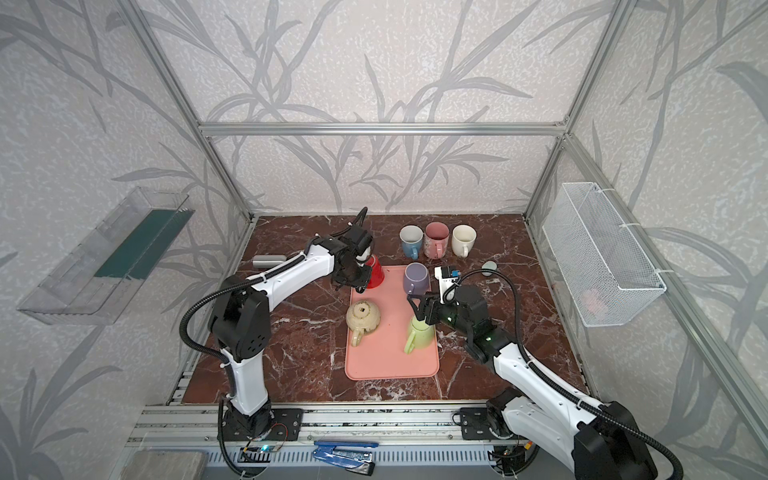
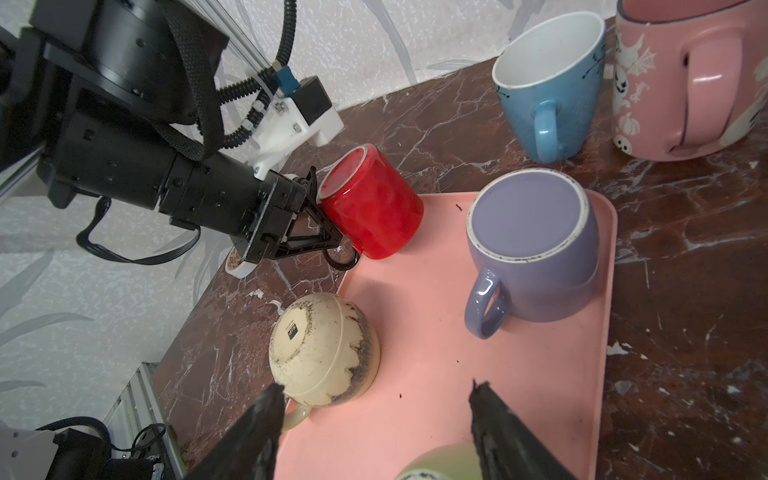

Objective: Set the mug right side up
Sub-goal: 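Lift the red mug off the tray with the left gripper, tilting it sideways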

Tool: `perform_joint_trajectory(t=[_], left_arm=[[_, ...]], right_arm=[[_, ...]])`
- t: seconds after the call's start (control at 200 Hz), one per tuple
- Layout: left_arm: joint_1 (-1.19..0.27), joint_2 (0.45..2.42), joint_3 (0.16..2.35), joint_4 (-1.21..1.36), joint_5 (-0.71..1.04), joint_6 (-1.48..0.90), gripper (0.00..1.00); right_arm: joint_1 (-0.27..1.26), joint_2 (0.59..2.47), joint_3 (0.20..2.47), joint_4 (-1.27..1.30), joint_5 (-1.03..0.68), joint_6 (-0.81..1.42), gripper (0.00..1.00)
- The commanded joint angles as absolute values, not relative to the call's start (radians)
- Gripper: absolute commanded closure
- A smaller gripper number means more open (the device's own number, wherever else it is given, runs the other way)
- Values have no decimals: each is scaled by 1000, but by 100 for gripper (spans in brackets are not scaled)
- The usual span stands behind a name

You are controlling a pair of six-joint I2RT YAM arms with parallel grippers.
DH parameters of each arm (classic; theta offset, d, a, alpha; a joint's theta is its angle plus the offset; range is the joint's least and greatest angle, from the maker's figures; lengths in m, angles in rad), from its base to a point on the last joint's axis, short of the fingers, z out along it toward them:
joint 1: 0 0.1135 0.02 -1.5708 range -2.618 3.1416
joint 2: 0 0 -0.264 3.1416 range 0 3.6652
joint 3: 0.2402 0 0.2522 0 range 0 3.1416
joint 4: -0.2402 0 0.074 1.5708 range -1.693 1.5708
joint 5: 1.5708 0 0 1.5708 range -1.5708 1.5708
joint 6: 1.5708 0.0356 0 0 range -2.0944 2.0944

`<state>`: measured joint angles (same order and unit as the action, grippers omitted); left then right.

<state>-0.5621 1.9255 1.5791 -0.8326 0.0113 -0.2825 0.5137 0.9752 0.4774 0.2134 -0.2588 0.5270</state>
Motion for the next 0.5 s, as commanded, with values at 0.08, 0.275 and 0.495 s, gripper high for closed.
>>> perform_joint_trajectory(t=[0.08,0.275,0.495], left_arm=[[-565,1812,1552,-752,34,-303,100],[-566,1735,1487,-667,94,-304,100],[-563,1630,1433,-601,150,-314,100]], right_arm=[[518,975,465,237,-262,514,29],[518,1003,477,266,-327,506,29],[517,986,481,302,-389,493,29]])
